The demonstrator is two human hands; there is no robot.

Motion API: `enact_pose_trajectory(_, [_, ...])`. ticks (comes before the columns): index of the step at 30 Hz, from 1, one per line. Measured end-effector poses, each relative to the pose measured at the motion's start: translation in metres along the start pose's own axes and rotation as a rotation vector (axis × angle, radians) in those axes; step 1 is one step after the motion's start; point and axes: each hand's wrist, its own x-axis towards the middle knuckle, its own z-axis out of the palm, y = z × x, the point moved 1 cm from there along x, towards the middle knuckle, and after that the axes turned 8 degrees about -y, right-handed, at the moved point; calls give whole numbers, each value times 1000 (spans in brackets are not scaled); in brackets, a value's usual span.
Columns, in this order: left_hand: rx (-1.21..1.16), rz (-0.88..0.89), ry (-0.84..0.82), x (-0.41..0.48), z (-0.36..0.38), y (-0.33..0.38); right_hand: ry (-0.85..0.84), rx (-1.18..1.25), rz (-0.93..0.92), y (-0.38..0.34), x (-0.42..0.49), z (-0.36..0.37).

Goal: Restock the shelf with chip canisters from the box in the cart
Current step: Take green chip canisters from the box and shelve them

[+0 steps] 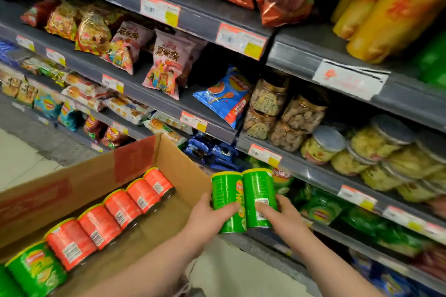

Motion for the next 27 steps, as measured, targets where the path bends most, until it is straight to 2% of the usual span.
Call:
enact_pose_trajectory(8, [261, 47, -259, -59, 115, -22, 255, 162, 53, 88, -117, -77])
enact_pose_trajectory(19, [405, 104, -562, -184, 254, -84, 531, 385, 91, 205, -314, -138])
enact_pose_trajectory(27, [448, 104, -724, -234, 318, -101, 649, 524, 86, 254, -389, -156])
